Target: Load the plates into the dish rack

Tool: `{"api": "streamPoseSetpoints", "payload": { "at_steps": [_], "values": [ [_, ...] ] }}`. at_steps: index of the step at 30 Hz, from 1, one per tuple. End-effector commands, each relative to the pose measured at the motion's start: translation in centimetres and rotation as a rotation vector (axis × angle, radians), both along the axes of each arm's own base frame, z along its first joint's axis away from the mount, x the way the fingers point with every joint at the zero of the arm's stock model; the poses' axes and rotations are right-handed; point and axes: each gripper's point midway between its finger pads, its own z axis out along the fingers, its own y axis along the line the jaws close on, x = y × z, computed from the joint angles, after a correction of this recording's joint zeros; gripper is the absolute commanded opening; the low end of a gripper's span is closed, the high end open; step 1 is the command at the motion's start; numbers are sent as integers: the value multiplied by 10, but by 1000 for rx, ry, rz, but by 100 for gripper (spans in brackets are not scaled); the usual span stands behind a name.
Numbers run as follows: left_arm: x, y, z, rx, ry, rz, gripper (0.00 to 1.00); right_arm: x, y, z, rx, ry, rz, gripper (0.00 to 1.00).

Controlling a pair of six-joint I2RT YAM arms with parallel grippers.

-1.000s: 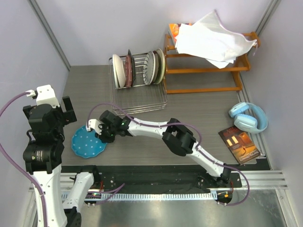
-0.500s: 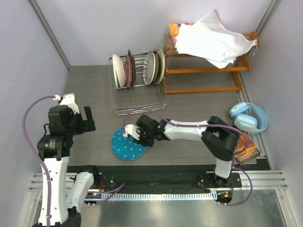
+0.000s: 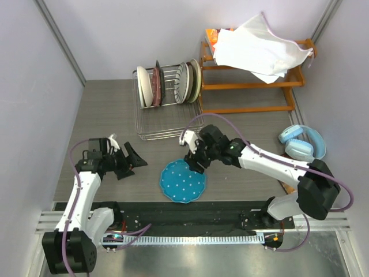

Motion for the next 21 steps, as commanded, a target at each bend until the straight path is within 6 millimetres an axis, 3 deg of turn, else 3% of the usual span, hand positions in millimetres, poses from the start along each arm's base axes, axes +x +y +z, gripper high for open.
{"api": "streamPoseSetpoints", "payload": {
  "at_steps": [1, 3, 4, 6, 9, 12, 16, 21],
  "values": [
    [12, -27, 9, -154, -46, -32, 81, 7, 23, 63, 278, 81, -165, 68],
    [9, -33, -1, -161, -19, -43, 80, 8, 9, 60, 323, 211, -312, 69],
    [8, -36, -5, -167, -1, -52, 79, -2, 0, 46, 312, 286, -341, 69],
    [8, -42, -10, -179, 13, -55, 76, 0, -17, 36, 337, 381, -461, 69],
    [7, -46, -24, -137, 42, -65, 66, -5, -42, 5, 350, 516, -617, 70],
    [-1, -52, -44, -84, 129, -83, 66, -5, -54, -11, 397, 619, -728, 70],
    [6, -58, -63, -46, 120, -65, 66, -14, -51, -19, 446, 724, -741, 72],
    [-4, -68, -80, -26, 144, -105, 60, -21, -44, -27, 495, 798, -730, 72]
  ]
}}
